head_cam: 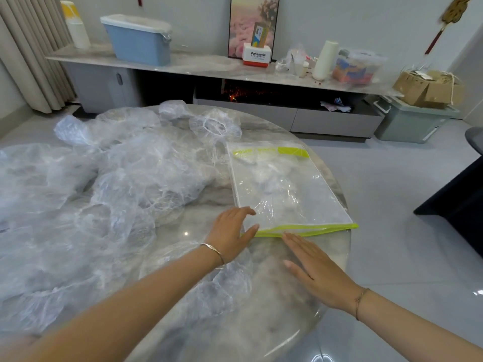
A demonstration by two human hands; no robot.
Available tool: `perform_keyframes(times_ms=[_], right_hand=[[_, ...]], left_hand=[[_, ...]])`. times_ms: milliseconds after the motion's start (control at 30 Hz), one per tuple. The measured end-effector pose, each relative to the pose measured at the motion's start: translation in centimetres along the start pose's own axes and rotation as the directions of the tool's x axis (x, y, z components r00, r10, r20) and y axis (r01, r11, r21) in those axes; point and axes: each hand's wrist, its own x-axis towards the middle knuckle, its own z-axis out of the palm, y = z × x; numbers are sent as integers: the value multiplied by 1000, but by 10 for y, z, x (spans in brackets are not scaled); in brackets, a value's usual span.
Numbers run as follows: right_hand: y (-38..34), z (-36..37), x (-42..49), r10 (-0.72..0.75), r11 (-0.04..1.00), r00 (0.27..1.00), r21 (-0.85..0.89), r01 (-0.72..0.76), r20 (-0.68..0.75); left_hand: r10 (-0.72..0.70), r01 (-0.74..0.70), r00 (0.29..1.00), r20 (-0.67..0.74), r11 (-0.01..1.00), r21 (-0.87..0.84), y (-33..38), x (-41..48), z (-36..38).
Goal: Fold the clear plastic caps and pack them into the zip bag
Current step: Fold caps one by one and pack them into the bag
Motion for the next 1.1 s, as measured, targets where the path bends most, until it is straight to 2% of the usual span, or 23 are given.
perform_keyframes(times_ms=[133, 233, 300, 400, 500, 633, 700, 800, 833, 900, 1000, 1067, 1100], right_hand=[[-27, 7, -3, -51, 998, 997, 33, 53, -59], [-53, 16, 1, -106, 993, 993, 40, 108, -42], [-71, 25, 1, -178, 983, 983, 42, 180, -40], [-94, 44, -4, -299, 954, 953, -4, 300, 57], [-96, 56, -5, -355, 923, 923, -103, 371, 149], [-73, 50, -3, -305, 941, 952, -160, 299, -10], [-71, 44, -5, -305, 942, 948, -177, 286, -87], [-78, 50, -12, -440, 886, 897, -177, 428, -37], [-81, 53, -15, -481, 864, 877, -176, 472, -11], [-87, 61, -16, -542, 816, 840, -236, 528, 6], [-91, 71, -6, -597, 786, 795, -277, 553, -106], [-95, 72, -1, -562, 824, 803, -215, 524, -198], [-98, 71, 0, -481, 876, 842, -116, 468, -245]], left_hand=[[-112, 9, 951, 289, 943, 333, -24, -47, -44], [-138, -24, 903, 408, 930, 367, -39, -84, -68], [-140, -20, 902, 407, 930, 366, -43, -103, -76], [-203, 69, 904, 376, 938, 339, -41, -126, -80], [-228, 110, 918, 325, 933, 343, -38, -139, -84], [-226, 150, 935, 274, 950, 272, -36, -152, -96], [-187, 121, 945, 268, 962, 246, -40, -158, -99], [-23, -41, 967, 252, 969, 244, -49, -162, -94], [28, -98, 961, 275, 965, 245, -50, -163, -91], [36, -146, 926, 376, 952, 268, -51, -165, -86], [-34, -176, 866, 498, 913, 369, -52, -167, -83], [-43, -173, 861, 508, 912, 371, -54, -165, -85], [-34, -169, 868, 496, 918, 359, -56, -164, -87]])
